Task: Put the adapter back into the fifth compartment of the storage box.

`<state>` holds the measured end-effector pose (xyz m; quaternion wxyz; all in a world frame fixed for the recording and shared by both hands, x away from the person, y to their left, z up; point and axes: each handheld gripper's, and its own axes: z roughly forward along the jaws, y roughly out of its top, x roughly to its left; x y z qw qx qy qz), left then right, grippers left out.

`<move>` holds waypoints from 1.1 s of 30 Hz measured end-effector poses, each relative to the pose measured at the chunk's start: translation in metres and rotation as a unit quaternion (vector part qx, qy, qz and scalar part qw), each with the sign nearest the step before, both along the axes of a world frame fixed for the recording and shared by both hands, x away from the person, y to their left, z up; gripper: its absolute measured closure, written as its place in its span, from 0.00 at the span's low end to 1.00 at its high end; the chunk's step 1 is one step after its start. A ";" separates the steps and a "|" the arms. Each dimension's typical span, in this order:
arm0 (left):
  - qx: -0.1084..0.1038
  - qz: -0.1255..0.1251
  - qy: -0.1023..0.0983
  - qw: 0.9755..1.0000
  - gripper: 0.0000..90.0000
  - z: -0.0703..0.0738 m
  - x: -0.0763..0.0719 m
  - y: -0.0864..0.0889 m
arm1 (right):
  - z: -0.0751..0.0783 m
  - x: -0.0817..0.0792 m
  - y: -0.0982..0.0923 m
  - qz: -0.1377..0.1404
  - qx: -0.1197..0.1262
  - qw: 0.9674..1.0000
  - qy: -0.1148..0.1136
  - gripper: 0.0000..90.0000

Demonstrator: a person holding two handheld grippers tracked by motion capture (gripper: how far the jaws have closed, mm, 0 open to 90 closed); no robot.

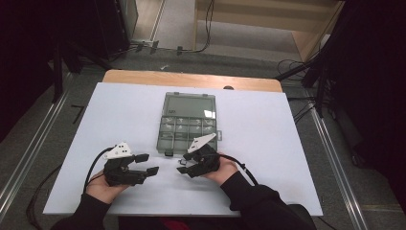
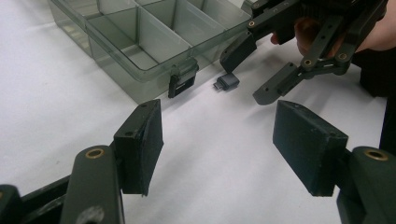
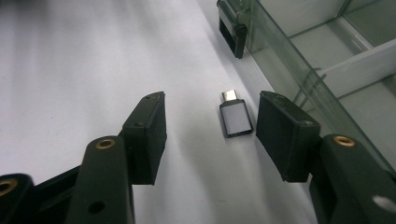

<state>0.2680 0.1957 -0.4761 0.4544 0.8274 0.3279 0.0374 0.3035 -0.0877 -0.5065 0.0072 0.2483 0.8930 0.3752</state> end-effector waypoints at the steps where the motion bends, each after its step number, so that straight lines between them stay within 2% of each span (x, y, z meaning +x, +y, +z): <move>1: 0.000 -0.001 0.000 1.000 0.37 0.000 0.000 0.000 | 0.000 0.000 0.000 -0.001 -0.001 1.000 0.000 0.48; 10: 0.001 0.000 0.001 1.000 0.37 -0.001 0.000 -0.001 | -0.002 0.000 0.005 -0.005 -0.002 1.000 -0.003 0.53; 18: 0.006 -0.002 0.002 1.000 0.37 -0.001 0.000 -0.001 | -0.003 0.001 0.006 -0.012 -0.007 1.000 -0.014 0.67; 22: 0.007 -0.001 0.002 1.000 0.37 -0.001 0.000 -0.001 | -0.003 0.001 0.006 -0.015 -0.016 0.999 -0.030 0.76; 26: 0.007 -0.001 0.001 1.000 0.37 -0.001 0.000 -0.001 | -0.003 0.003 0.005 -0.021 -0.014 0.999 -0.027 0.82; 33: 0.007 -0.002 0.001 1.000 0.37 -0.001 0.000 -0.001 | -0.003 0.004 0.004 -0.023 -0.010 1.000 -0.016 0.82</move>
